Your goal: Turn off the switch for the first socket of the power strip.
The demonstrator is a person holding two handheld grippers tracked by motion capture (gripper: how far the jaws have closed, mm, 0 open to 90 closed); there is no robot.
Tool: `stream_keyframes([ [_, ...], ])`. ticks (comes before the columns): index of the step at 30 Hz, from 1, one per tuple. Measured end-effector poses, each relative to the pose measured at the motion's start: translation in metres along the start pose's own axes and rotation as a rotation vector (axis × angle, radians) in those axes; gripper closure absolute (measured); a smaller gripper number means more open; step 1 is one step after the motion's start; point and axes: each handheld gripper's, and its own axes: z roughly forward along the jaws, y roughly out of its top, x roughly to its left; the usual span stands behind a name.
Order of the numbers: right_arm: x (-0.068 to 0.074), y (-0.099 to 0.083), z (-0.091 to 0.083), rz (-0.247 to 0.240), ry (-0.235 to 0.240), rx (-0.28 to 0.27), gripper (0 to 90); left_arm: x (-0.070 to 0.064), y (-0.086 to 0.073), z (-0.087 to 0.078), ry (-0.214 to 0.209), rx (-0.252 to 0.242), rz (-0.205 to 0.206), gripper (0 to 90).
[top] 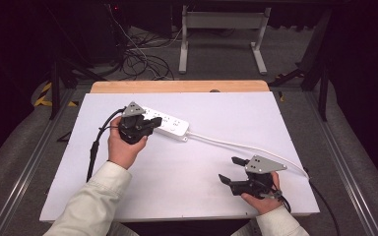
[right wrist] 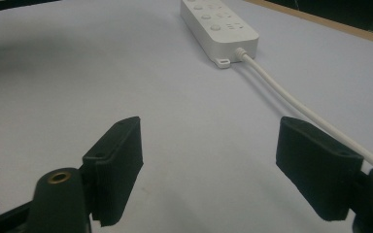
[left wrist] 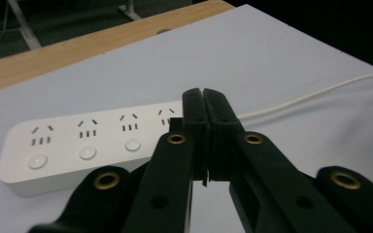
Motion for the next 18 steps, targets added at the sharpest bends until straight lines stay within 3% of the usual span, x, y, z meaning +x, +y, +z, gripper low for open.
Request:
stream_keyframes([
  [9, 0.001, 0.000, 0.001, -0.001, 0.014, 0.001, 25.7, 0.003, 0.003, 0.034, 0.030, 0.056, 0.044, 89.7],
  [14, 0.001, 0.000, 0.001, -0.002, 0.021, 0.000, 25.7, 0.005, -0.002, 0.051, 0.034, 0.074, 0.046, 89.7],
  [18, 0.000, 0.000, 0.002, 0.000, 0.023, 0.003, 25.7, 0.009, -0.006, 0.061, 0.065, 0.098, 0.060, 89.7],
])
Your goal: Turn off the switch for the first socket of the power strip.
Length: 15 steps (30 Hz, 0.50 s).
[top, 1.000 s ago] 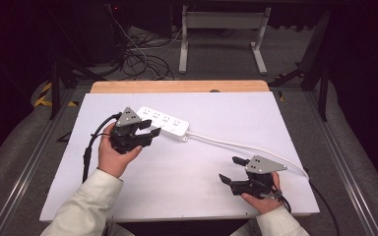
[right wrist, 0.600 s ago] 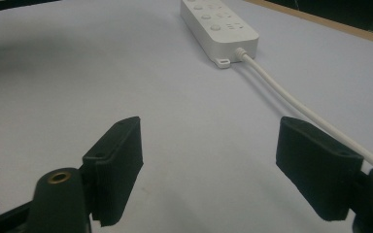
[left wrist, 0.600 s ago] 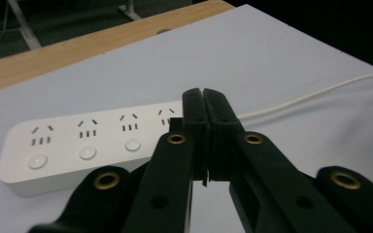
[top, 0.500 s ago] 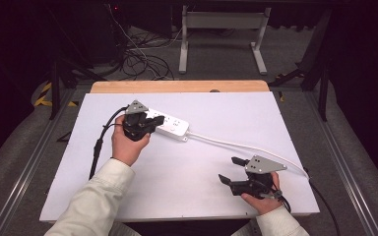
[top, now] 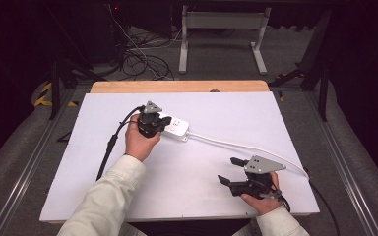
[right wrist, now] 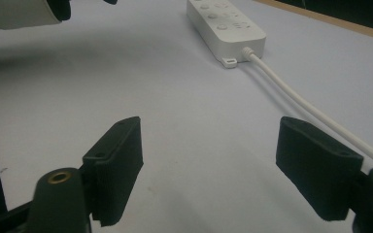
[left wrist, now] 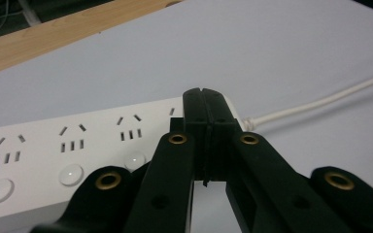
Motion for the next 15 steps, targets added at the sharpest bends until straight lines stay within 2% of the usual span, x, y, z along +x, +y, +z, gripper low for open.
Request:
stream_keyframes([
  [3, 0.001, 0.001, 0.000, 0.006, 0.002, -0.003, 25.8, 0.004, -0.002, 0.008, -0.024, 0.009, -0.010, 89.7],
  [8, 0.002, 0.001, 0.001, 0.001, 0.005, 0.000, 25.8, 0.004, -0.002, 0.012, -0.033, 0.017, -0.015, 89.7],
  [15, -0.001, 0.001, -0.001, 0.013, 0.008, -0.009, 25.7, 0.007, -0.008, 0.025, -0.046, 0.080, -0.018, 89.7],
])
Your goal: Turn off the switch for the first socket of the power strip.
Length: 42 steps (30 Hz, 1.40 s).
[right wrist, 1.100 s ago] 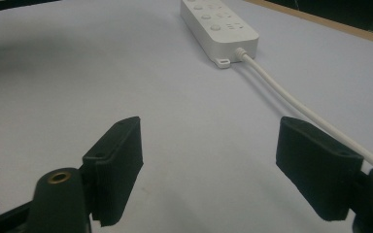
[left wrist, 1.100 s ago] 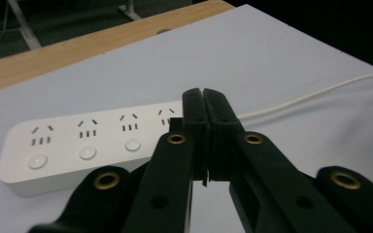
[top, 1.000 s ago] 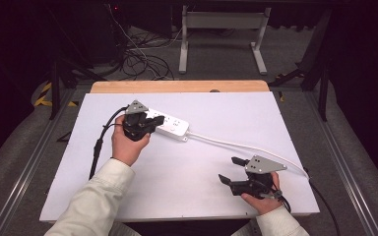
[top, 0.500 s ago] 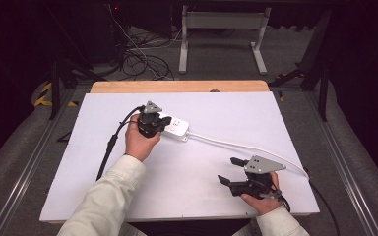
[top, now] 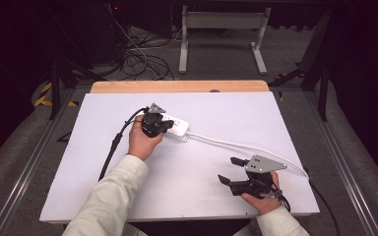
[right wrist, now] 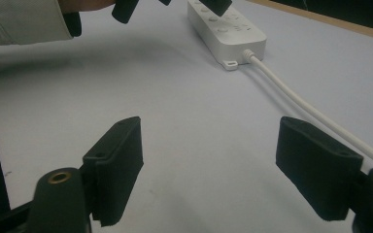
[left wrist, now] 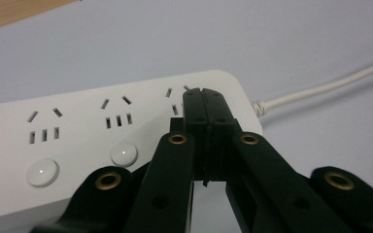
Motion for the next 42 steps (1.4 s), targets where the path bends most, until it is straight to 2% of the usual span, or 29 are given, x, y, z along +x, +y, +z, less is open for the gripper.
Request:
stream_keyframes([
  [8, 0.000, 0.000, 0.000, 0.002, 0.005, 0.001, 25.7, 0.002, -0.002, 0.007, -0.006, 0.027, -0.020, 89.7],
  [12, 0.000, 0.000, -0.002, 0.008, 0.010, -0.007, 25.7, 0.001, -0.002, 0.009, -0.007, 0.030, -0.017, 89.7],
  [19, 0.000, 0.000, -0.002, 0.006, 0.013, -0.008, 25.7, 0.000, -0.003, 0.012, 0.021, 0.031, -0.021, 89.7],
  [25, 0.000, 0.000, -0.002, 0.007, 0.016, -0.009, 25.7, 0.001, -0.003, 0.012, 0.031, 0.027, -0.010, 89.7],
  [31, 0.000, -0.001, -0.001, 0.008, 0.018, -0.006, 25.6, 0.000, -0.004, 0.013, 0.024, 0.022, -0.007, 89.8],
  [33, 0.001, -0.001, -0.001, 0.009, 0.019, -0.005, 25.6, -0.002, -0.004, 0.014, 0.026, 0.022, 0.005, 89.8],
  [42, 0.001, -0.001, -0.001, 0.009, 0.020, -0.004, 25.6, -0.003, -0.004, 0.014, 0.040, 0.034, 0.007, 89.9],
])
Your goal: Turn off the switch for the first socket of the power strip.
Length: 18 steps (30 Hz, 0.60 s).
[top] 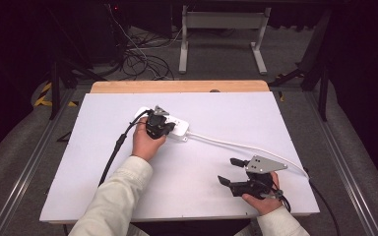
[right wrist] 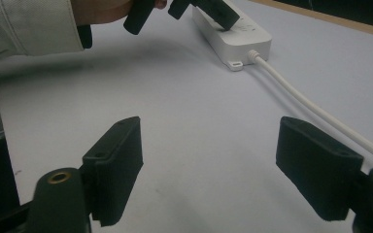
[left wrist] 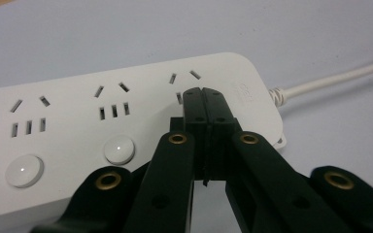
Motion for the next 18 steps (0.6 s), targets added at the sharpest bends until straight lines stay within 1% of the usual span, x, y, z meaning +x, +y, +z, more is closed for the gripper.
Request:
stream_keyframes([
  [6, 0.0001, -0.0001, 0.0002, 0.000, 0.000, 0.002, 25.6, -0.0005, -0.0001, 0.0003, 0.003, 0.002, 0.003, 89.9],
  [13, 0.0001, -0.0003, 0.0008, -0.005, 0.001, 0.006, 25.6, -0.0026, 0.0003, 0.0006, 0.010, 0.007, -0.008, 89.9],
  [16, 0.0001, -0.0004, 0.0009, -0.003, 0.001, 0.007, 25.6, -0.0036, 0.0007, 0.0007, 0.022, 0.009, 0.002, 90.0],
  [18, 0.0001, -0.0004, 0.0007, -0.005, 0.001, 0.006, 25.6, -0.0035, 0.0006, 0.0007, 0.018, 0.009, -0.010, 90.0],
])
